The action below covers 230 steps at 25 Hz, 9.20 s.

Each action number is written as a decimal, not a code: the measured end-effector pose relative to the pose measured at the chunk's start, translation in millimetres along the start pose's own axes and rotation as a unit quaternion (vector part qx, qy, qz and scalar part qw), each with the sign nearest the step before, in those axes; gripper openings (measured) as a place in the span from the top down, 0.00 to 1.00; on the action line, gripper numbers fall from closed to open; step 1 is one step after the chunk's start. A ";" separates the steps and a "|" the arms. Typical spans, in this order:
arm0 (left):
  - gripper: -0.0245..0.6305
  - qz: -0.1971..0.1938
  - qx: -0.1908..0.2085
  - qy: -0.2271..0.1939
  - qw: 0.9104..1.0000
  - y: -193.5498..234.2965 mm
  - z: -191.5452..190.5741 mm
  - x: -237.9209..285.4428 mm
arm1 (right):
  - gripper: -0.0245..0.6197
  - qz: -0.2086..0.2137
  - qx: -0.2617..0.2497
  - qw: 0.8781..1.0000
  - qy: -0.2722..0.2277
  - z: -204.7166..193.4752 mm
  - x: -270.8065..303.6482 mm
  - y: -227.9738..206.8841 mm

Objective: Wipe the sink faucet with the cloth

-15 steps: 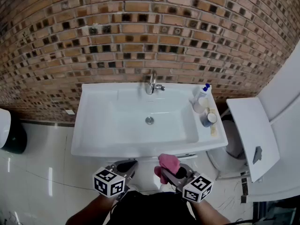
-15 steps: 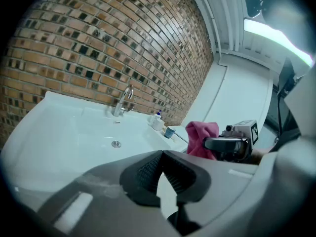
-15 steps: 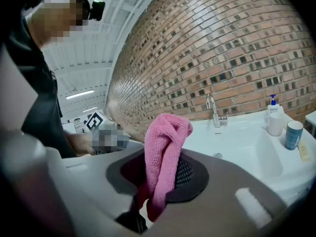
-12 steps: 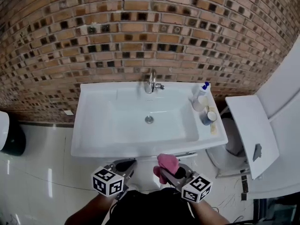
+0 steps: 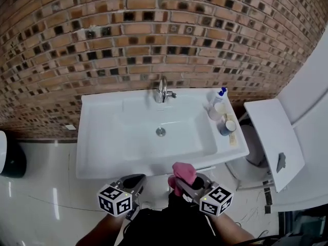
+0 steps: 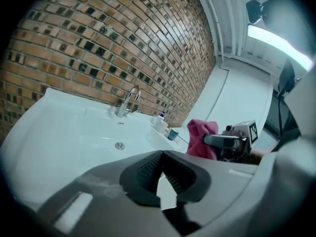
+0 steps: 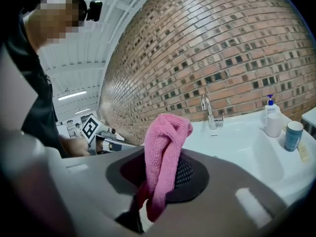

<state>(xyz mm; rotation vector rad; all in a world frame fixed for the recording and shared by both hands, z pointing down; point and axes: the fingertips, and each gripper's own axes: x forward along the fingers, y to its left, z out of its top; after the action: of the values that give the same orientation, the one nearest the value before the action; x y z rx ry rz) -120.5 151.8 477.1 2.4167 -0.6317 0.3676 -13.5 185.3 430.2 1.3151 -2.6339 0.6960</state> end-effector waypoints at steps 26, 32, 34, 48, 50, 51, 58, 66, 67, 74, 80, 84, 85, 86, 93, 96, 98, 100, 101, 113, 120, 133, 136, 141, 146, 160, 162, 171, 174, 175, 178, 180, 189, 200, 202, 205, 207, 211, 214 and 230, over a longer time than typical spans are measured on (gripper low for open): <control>0.96 0.168 -0.039 -0.033 0.985 67.4 123.4 137.6 | 0.82 0.004 -0.046 0.999 0.018 116.0 157.8 -351.6; 0.96 0.184 -0.062 -0.013 0.981 78.7 116.1 155.0 | 0.82 -0.008 -0.074 0.995 0.069 91.0 214.4 -392.1; 0.96 0.185 -0.064 -0.010 0.981 82.4 117.5 160.1 | 0.82 -0.012 -0.079 0.993 0.082 85.5 231.1 -401.9; 0.96 0.179 -0.081 -0.001 0.981 100.6 120.8 176.1 | 0.82 -0.019 -0.224 0.960 0.169 66.9 285.7 -416.6; 0.96 0.178 -0.083 0.001 0.981 103.1 120.3 176.8 | 0.82 -0.014 -0.248 0.952 0.177 65.9 288.4 -411.9; 0.96 0.178 -0.084 0.001 0.981 104.2 120.4 177.0 | 0.82 -0.014 -0.261 0.948 0.181 65.4 289.5 -409.8; 0.96 0.171 -0.085 0.000 0.982 105.1 120.2 176.5 | 0.82 -0.027 -0.322 0.926 0.194 67.1 286.0 -402.5; 0.96 0.165 -0.076 -0.006 0.983 97.1 120.8 170.6 | 0.82 -0.034 -0.355 0.915 0.191 76.9 270.8 -388.4; 0.96 0.164 -0.075 -0.007 0.984 95.8 120.6 169.2 | 0.82 -0.035 -0.358 0.914 0.190 78.0 268.5 -385.9; 0.96 0.162 -0.066 -0.011 0.984 86.4 116.9 160.2 | 0.82 -0.039 -0.374 0.908 0.184 83.1 252.7 -370.2; 0.96 0.158 -0.052 -0.007 0.986 77.6 117.4 156.4 | 0.82 -0.038 -0.378 0.908 0.174 85.6 239.1 -356.2; 0.96 0.150 -0.046 -0.011 0.988 73.2 123.6 155.2 | 0.82 -0.038 -0.374 0.912 0.166 86.5 232.9 -351.0; 0.96 0.147 -0.050 -0.013 0.988 72.9 123.5 154.4 | 0.82 -0.038 -0.372 0.913 0.164 86.3 231.6 -349.5; 0.96 0.144 -0.055 -0.014 0.988 73.0 122.8 153.1 | 0.82 -0.038 -0.369 0.914 0.162 86.0 230.6 -347.4; 0.96 0.136 -0.064 -0.003 0.989 84.4 119.2 141.7 | 0.82 -0.019 -0.335 0.932 0.135 83.8 219.0 -311.8; 0.96 0.131 -0.060 -0.004 0.990 89.8 123.1 139.7 | 0.82 -0.009 -0.286 0.951 0.115 83.3 215.8 -291.7; 0.96 0.124 -0.056 -0.004 0.991 92.0 125.8 140.7 | 0.82 -0.012 -0.240 0.966 0.096 85.1 216.8 -284.8; 0.96 0.118 -0.054 -0.002 0.992 94.2 127.0 140.0 | 0.82 -0.026 -0.193 0.978 0.077 86.9 222.5 -282.6; 0.96 0.117 -0.054 -0.002 0.992 95.7 127.4 138.8 | 0.82 -0.036 -0.174 0.982 0.070 88.0 226.9 -283.1; 0.96 0.120 -0.061 0.007 0.991 130.1 130.5 123.7 | 0.82 -0.216 -0.121 0.969 0.006 103.8 289.7 -327.4; 0.96 0.122 -0.067 0.018 0.990 143.9 126.6 119.1 | 0.82 -0.227 -0.127 0.965 0.030 89.8 310.6 -336.6; 0.96 0.124 -0.073 0.020 0.989 147.5 122.1 114.6 | 0.82 -0.202 -0.086 0.972 0.084 52.6 310.6 -351.0; 0.96 0.125 -0.072 0.018 0.989 145.6 122.3 114.9 | 0.82 -0.191 -0.062 0.974 0.102 38.3 302.4 -353.3; 0.96 0.122 -0.070 0.014 0.990 139.1 122.1 117.2 | 0.82 -0.145 0.019 0.980 0.137 5.5 287.2 -342.2; 0.96 0.121 -0.070 0.011 0.990 132.8 120.0 119.3 | 0.82 -0.027 0.146 0.974 0.171 -22.9 293.1 -309.4; 0.96 0.151 -0.098 -0.011 0.984 146.7 114.2 103.8 | 0.82 0.093 0.370 0.923 0.057 16.5 338.1 -326.6; 0.96 0.153 -0.102 -0.013 0.983 149.9 114.8 105.0 | 0.82 0.127 0.395 0.909 0.033 26.6 346.7 -323.8; 0.96 0.154 -0.108 -0.011 0.982 154.3 115.5 109.6 | 0.82 0.145 0.387 0.910 -0.015 59.9 350.4 -315.5; 0.96 0.151 -0.106 -0.010 0.983 153.1 116.4 111.1 | 0.82 0.062 0.333 0.941 0.025 47.7 341.1 -333.9; 0.96 0.151 -0.106 -0.011 0.983 152.5 116.8 110.6 | 0.82 0.055 0.325 0.944 0.026 49.1 339.0 -333.6; 0.96 0.152 -0.103 -0.015 0.983 150.3 118.4 107.6 | 0.82 0.071 0.298 0.952 0.014 64.1 335.1 -322.1; 0.96 0.153 -0.101 -0.016 0.983 148.0 118.2 106.5 | 0.82 0.088 0.267 0.960 0.004 76.5 332.4 -313.3; 0.96 0.153 -0.093 -0.028 0.983 137.4 119.6 99.8 | 0.82 0.144 0.128 0.980 -0.053 137.0 318.1 -279.9; 0.96 0.161 -0.081 -0.044 0.983 125.1 123.0 87.3 | 0.82 0.173 0.019 0.982 -0.073 174.9 301.9 -259.8; 0.96 0.161 -0.078 -0.045 0.983 123.6 124.2 86.1 | 0.82 0.180 0.004 0.980 -0.080 181.2 296.2 -255.2; 0.96 0.160 -0.075 -0.047 0.983 120.3 124.9 85.0 | 0.82 0.188 -0.015 0.979 -0.078 182.7 288.6 -252.9; 0.96 0.159 -0.072 -0.047 0.984 117.3 125.3 84.9 | 0.82 0.192 -0.035 0.978 -0.072 181.4 282.4 -251.9; 0.96 0.155 -0.067 -0.049 0.984 111.2 125.9 85.1 | 0.83 0.191 -0.085 0.977 -0.053 175.9 268.4 -250.5; 0.96 0.150 -0.064 -0.051 0.985 106.5 125.7 86.8 | 0.83 0.186 -0.122 0.974 -0.036 168.7 258.7 -249.8; 0.96 0.115 -0.045 -0.047 0.991 89.5 120.6 89.0 | 0.83 0.145 -0.271 0.951 0.031 138.6 217.1 -232.5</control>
<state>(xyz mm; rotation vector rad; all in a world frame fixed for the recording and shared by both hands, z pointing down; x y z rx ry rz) -78.5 -17.0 462.4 2.2906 -0.9524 0.3124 47.8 -155.4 453.5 0.7519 -2.7047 0.0122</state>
